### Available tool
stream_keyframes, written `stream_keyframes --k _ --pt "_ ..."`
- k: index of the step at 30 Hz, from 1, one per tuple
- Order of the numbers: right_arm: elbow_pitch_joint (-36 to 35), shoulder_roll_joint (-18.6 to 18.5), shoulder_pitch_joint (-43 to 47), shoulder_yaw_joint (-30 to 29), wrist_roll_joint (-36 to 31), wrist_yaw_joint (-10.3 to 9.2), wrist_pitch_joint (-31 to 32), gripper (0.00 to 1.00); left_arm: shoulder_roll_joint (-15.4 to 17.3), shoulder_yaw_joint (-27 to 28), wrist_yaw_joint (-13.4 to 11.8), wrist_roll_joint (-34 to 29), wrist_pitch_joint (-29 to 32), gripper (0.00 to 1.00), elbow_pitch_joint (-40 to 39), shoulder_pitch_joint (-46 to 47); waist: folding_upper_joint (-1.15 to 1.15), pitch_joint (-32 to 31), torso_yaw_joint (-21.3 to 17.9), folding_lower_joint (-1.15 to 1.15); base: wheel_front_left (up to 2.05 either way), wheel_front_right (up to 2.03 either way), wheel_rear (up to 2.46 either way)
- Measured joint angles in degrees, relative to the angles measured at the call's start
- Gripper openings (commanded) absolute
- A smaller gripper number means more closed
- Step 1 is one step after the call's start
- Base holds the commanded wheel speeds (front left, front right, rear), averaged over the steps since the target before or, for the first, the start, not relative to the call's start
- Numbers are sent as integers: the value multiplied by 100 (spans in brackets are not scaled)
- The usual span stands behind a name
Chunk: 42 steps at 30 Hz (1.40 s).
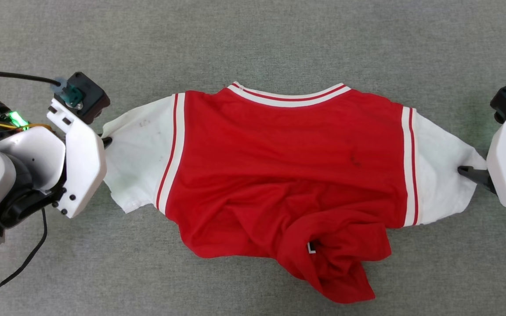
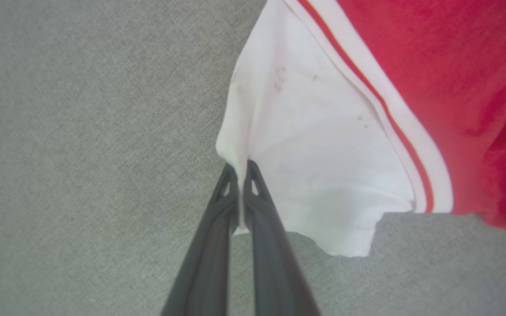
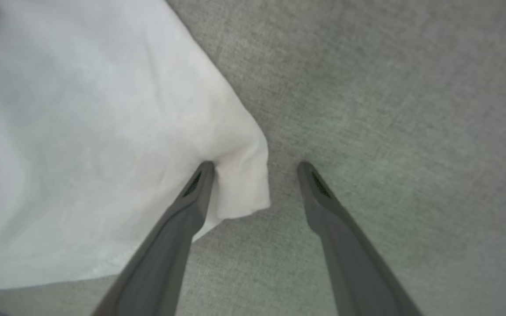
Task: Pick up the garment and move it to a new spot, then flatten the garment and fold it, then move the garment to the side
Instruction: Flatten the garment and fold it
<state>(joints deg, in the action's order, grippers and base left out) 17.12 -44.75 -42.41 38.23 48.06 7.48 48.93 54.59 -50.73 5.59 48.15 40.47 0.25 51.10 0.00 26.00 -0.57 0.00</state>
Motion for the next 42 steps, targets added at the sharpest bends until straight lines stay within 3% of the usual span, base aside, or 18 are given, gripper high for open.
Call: stream_keyframes --k 2,3,4,12,17,24,34,42 --pt "132 68 -41 64 55 -8 -120 100 -4 -1 -4 32 -10 0 44 -7 0 -6 -26 0 0 0 0" --pt "186 94 -65 110 59 -8 -219 9 -4 -1 -4 55 -11 0 63 -10 0 -15 -43 0 0 0 0" --pt "252 119 -80 138 60 -7 -355 0 -14 -3 -4 60 -15 0 78 -12 0 -33 -52 0 0 0 0" --pt "386 82 -296 455 -63 3 -1189 0 -55 -24 -4 142 -122 0 162 -93 0 -310 -92 0 0 0 0" --pt "26 -420 -495 543 -264 4 -1954 0 -19 60 5 143 -391 0 29 -122 0 -724 -113 1 0 0 0" --pt "-426 -634 -589 225 -504 4 -2622 0 11 266 -8 -5 -890 0 -187 13 0 -1137 -139 0 0 0 0" --pt "-968 -520 -776 -627 -994 4 -2813 0 -187 458 -19 -271 -1150 0 -261 604 0 -1542 -117 0 0 0 0" --pt "-1107 -141 -1492 -1117 -1572 5 -2714 0 -737 643 -5 -647 -1504 0 168 1488 0 -1343 -67 0 0 0 0"
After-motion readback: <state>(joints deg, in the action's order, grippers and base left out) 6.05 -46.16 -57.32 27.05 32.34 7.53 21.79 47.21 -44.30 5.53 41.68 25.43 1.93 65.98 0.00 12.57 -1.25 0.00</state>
